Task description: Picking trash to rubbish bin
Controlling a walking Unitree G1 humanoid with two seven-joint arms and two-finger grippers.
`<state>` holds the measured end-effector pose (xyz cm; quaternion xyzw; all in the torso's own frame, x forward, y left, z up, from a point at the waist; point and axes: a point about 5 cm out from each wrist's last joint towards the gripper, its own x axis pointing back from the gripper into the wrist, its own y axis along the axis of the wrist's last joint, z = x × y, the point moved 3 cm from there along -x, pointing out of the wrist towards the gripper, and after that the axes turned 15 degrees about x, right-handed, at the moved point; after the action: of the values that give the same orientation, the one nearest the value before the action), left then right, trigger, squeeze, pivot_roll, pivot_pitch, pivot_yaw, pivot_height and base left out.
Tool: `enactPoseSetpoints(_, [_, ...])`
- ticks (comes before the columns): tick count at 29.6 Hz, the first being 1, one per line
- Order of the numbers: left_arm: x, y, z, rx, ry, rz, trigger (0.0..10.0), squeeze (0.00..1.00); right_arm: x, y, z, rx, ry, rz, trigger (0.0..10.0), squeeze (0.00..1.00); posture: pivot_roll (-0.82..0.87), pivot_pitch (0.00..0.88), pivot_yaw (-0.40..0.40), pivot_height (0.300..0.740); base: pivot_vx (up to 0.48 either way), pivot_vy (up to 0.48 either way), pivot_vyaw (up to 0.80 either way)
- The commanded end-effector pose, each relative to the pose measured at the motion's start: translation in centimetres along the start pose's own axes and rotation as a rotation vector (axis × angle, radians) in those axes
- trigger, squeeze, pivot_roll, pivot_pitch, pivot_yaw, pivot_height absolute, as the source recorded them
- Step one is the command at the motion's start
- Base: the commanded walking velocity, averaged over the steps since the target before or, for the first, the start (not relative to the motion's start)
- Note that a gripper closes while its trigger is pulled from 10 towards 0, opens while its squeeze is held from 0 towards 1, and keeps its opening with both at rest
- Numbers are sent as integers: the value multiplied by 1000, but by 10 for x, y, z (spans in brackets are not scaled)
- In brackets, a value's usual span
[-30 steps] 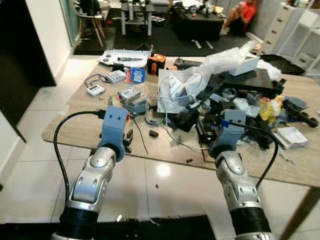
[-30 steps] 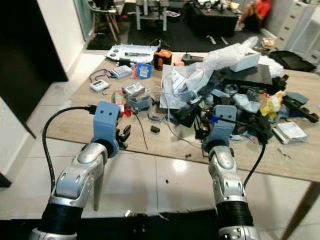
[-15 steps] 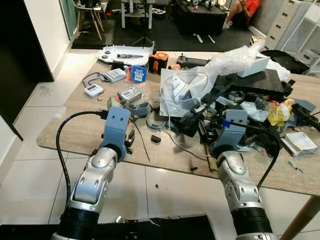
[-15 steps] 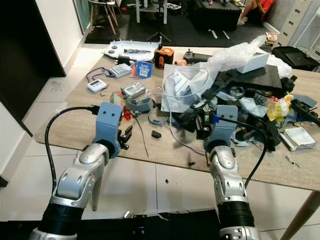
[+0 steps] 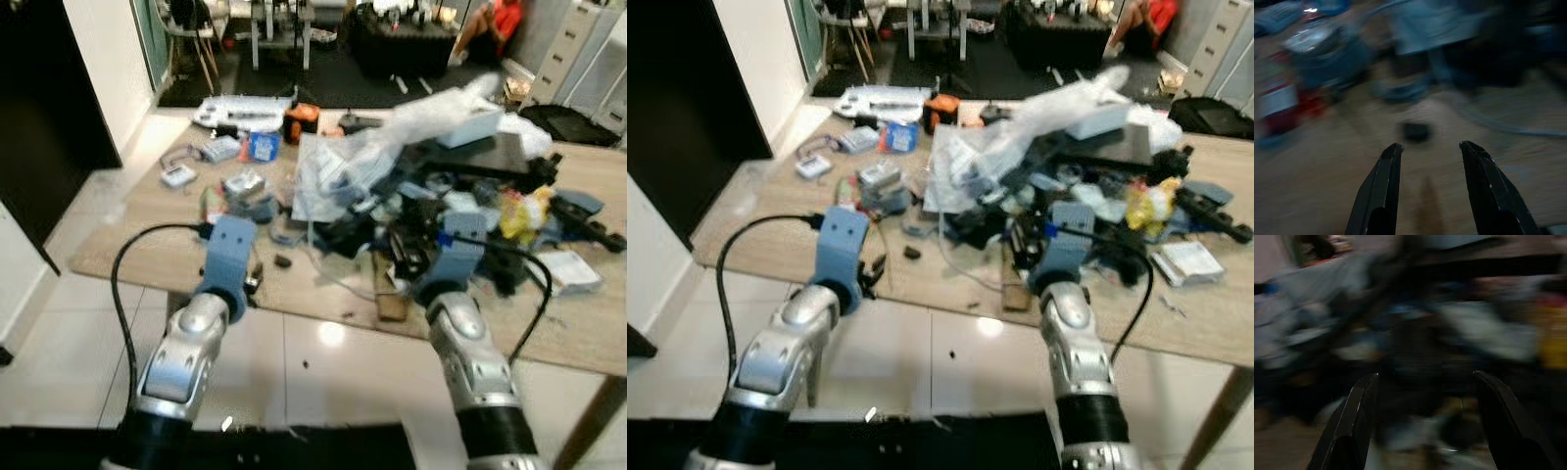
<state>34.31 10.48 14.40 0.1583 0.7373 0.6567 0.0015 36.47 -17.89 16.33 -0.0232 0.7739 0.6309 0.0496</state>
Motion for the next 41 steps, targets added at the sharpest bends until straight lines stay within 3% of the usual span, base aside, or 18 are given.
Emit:
enactPoseSetpoints(1, [0, -4, 1, -1, 4, 18, 10000, 0, -2, 7, 1, 0, 1, -13, 10000, 0, 114, 73, -30, 740, 0, 0, 0])
enactPoseSetpoints(9, [0, -3, 3, 2, 6, 16, 10000, 0, -8, 15, 2, 8, 9, -37, 10000, 0, 113, 81, -27, 740, 0, 0, 0])
enactPoseSetpoints(10, [0, -2, 5, -3, 10, 13, 10000, 0, -11, 20, 2, 8, 14, -61, 10000, 200, 115, 83, -24, 740, 0, 0, 0])
enactPoseSetpoints(11, [-1, 1, 7, -26, 7, 0, 10000, 0, -16, 26, 1, 5, 20, -91, 10000, 1000, 116, 85, -23, 740, 0, 0, 0])
enactPoseSetpoints(22, [-4, 21, 3, -169, -70, -87, 10000, 0, -46, 32, 2, 70, 50, -100, 10000, 1000, 139, 101, -16, 740, 0, 0, 0])
enactPoseSetpoints(26, [4, 35, -18, -226, -254, -158, 10000, 0, -61, 29, 2, 119, 43, -41, 10000, 1000, 155, 128, -5, 740, 0, 0, 0])
enactPoseSetpoints(27, [7, 38, -26, -235, -317, -177, 10000, 0, -63, 28, 1, 128, 39, -35, 10000, 322, 160, 134, -4, 740, 0, 0, 0])
enactPoseSetpoints(28, [10, 40, -33, -242, -370, -188, 10000, 0, -64, 28, 1, 127, 38, -31, 10000, 0, 161, 138, -4, 740, 0, 0, 0])
enactPoseSetpoints(34, [15, 42, -52, -239, -512, -187, 10000, 0, -69, 24, 2, 129, 44, 13, 10000, 0, 159, 144, -3, 740, 0, 0, 0])
enactPoseSetpoints(38, [19, 46, -65, -173, -595, -201, 10000, 0, -71, 13, 6, 148, 79, 97, 10000, 0, 148, 152, -8, 740, 0, 0, 0])
enactPoseSetpoints(41, [24, 62, -79, -51, -669, -273, 10000, 0, -71, 6, 6, 157, 76, 142, 10000, 0, 136, 156, -6, 740, 0, 0, 0])
